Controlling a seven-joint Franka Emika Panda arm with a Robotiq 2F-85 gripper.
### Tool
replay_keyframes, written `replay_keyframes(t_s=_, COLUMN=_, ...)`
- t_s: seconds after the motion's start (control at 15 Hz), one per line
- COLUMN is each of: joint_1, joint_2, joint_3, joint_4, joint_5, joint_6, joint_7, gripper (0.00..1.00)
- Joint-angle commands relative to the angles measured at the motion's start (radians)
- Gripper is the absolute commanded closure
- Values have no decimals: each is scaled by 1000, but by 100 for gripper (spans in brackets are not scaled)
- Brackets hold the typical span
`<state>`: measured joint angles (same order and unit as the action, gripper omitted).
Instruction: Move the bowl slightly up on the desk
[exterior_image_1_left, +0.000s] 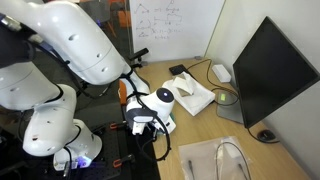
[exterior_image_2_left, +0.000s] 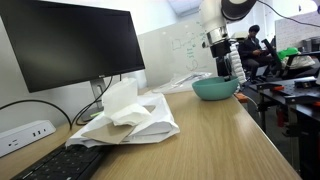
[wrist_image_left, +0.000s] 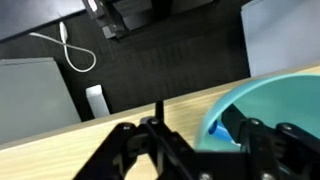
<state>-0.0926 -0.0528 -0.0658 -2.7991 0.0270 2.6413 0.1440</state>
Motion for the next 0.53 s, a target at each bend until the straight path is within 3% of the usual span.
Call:
replay_keyframes(t_s=0.0, joint_1=17, joint_2=26, joint_3=2, joint_4=4, joint_5=50, joint_6=64, joint_7=-36, gripper=66)
replay_keyframes(t_s=0.27, joint_1=20, joint_2=21, joint_3=0, joint_4=15, joint_5=53, joint_6=56, joint_7=-38, gripper=96)
replay_keyframes(t_s=0.47, joint_1=5, joint_2=1, joint_3=-10, joint_4=28, joint_5=24, joint_6=67, joint_7=24, gripper=100)
